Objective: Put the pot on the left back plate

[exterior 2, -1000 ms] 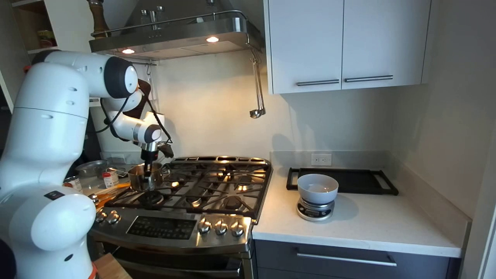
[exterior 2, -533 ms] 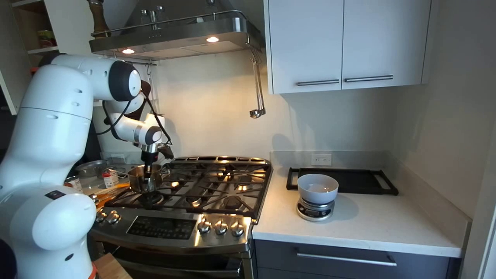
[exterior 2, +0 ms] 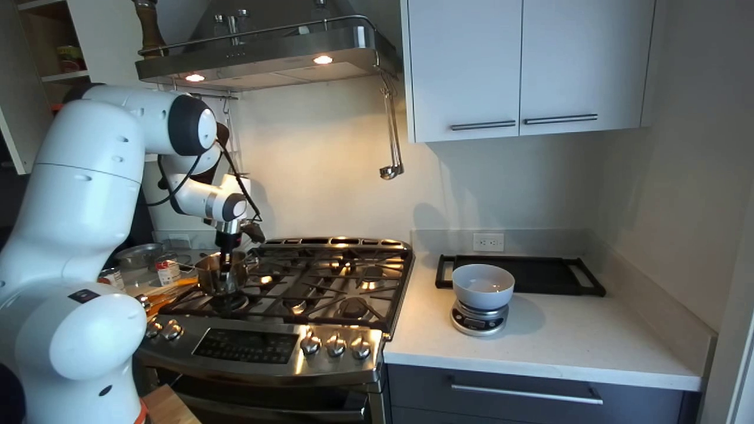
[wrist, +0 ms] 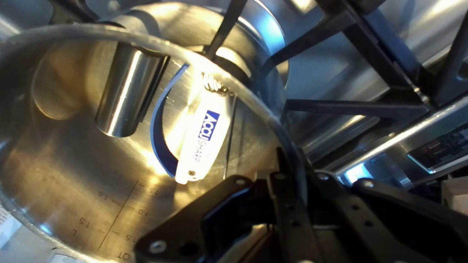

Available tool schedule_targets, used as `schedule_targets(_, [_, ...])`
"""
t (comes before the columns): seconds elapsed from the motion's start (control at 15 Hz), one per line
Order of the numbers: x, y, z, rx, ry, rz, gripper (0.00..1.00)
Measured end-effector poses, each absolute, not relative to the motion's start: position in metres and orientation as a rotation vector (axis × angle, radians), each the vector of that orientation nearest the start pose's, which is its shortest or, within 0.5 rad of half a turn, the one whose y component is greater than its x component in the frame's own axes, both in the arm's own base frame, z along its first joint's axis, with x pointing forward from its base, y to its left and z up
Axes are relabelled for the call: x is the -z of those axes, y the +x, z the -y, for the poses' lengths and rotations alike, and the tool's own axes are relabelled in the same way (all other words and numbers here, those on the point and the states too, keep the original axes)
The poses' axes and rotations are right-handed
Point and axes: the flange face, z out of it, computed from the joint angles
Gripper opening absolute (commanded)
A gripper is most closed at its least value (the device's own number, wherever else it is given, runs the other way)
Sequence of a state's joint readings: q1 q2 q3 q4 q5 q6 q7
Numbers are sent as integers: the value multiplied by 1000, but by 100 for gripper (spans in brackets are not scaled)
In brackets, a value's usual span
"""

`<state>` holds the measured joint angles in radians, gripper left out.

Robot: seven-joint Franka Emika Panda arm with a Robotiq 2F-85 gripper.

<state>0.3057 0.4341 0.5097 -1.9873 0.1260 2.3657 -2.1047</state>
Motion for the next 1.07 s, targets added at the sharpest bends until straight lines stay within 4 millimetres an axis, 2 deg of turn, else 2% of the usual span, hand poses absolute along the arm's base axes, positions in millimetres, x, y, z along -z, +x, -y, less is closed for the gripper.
schedule_targets(0.07, [-271,425,-437,-285,585,-3318,6])
schedule_targets(0.13, [-271,424,-437,-281,581,-3317,31])
schedule_targets(0.27, [-272,424,-438,-280,572,-3314,35])
schedule_targets(0.33, [-273,425,-439,-283,569,-3313,41])
schedule_targets(0.8, [-295,432,-450,-342,550,-3281,94])
schedule_targets(0.87, [-300,432,-451,-351,547,-3275,99])
schedule_targets(1.07, [-318,433,-453,-413,583,-3252,100])
